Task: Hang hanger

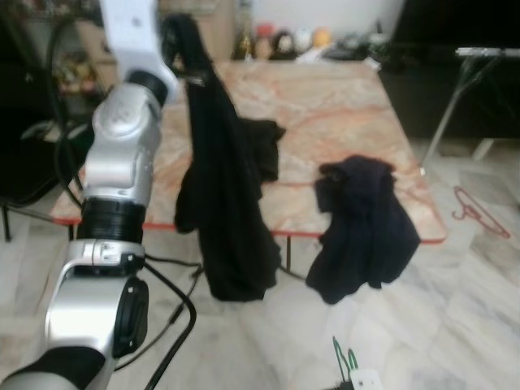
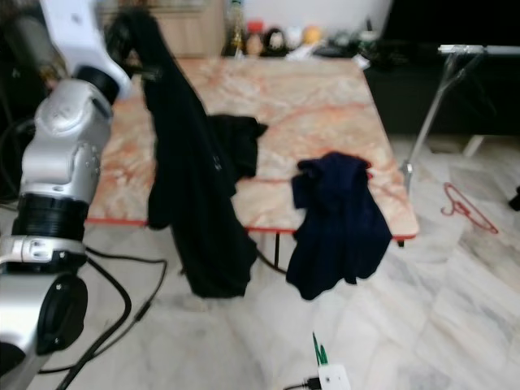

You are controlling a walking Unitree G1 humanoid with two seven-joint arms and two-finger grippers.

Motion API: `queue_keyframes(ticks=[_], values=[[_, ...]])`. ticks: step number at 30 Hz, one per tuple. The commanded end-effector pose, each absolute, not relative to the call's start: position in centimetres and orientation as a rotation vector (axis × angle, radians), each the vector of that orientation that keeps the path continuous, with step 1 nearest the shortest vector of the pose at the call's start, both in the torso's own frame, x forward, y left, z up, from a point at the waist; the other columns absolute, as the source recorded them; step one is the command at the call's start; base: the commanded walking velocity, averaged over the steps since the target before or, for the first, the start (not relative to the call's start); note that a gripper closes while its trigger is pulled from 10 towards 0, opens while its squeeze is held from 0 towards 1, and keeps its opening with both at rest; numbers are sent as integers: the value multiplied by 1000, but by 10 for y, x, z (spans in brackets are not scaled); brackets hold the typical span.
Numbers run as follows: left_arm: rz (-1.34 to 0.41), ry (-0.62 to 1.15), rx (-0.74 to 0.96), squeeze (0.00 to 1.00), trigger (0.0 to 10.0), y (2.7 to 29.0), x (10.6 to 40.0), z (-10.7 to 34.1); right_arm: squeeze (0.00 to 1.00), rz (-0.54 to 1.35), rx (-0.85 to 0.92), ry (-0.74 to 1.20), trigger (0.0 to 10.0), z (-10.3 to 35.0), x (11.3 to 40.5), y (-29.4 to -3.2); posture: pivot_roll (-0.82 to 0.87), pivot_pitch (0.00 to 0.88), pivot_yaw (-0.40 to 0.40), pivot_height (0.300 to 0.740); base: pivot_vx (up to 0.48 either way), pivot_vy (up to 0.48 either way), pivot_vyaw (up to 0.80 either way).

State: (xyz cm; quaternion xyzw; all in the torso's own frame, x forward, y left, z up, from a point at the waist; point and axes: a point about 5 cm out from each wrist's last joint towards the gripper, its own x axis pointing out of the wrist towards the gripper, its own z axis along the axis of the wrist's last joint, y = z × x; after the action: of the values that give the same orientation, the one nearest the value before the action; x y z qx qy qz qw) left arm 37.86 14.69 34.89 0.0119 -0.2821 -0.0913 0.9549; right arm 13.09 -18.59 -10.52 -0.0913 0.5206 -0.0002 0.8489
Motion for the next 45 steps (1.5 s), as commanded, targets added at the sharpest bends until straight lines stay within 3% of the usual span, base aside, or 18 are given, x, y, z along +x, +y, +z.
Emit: queue_keyframes(ticks=[1, 26, 31, 34, 45], values=[[-203, -630, 31, 0, 10000, 141, 375, 363, 0, -13, -198, 1102, 10000, -105, 128, -190, 26, 0, 20, 740, 330, 0, 0], [-282, -633, 63, 0, 10000, 127, 380, 374, 0, -7, -202, 1105, 10000, -106, 128, -190, 31, 0, 21, 740, 338, 0, 0], [-323, -578, 80, 0, 10000, 120, 381, 357, 0, -2, -204, 1105, 10000, -106, 127, -190, 30, 0, 21, 740, 343, 0, 0], [-435, -487, 70, 0, 10000, 109, 375, 329, 0, 2, -205, 1107, 10000, -106, 127, -190, 28, 0, 21, 740, 105, 0, 0], [-571, -283, 62, 0, 10000, 116, 347, 273, 0, 3, -212, 1111, 10000, -106, 126, -190, 24, 0, 23, 740, 0, 0, 0]])
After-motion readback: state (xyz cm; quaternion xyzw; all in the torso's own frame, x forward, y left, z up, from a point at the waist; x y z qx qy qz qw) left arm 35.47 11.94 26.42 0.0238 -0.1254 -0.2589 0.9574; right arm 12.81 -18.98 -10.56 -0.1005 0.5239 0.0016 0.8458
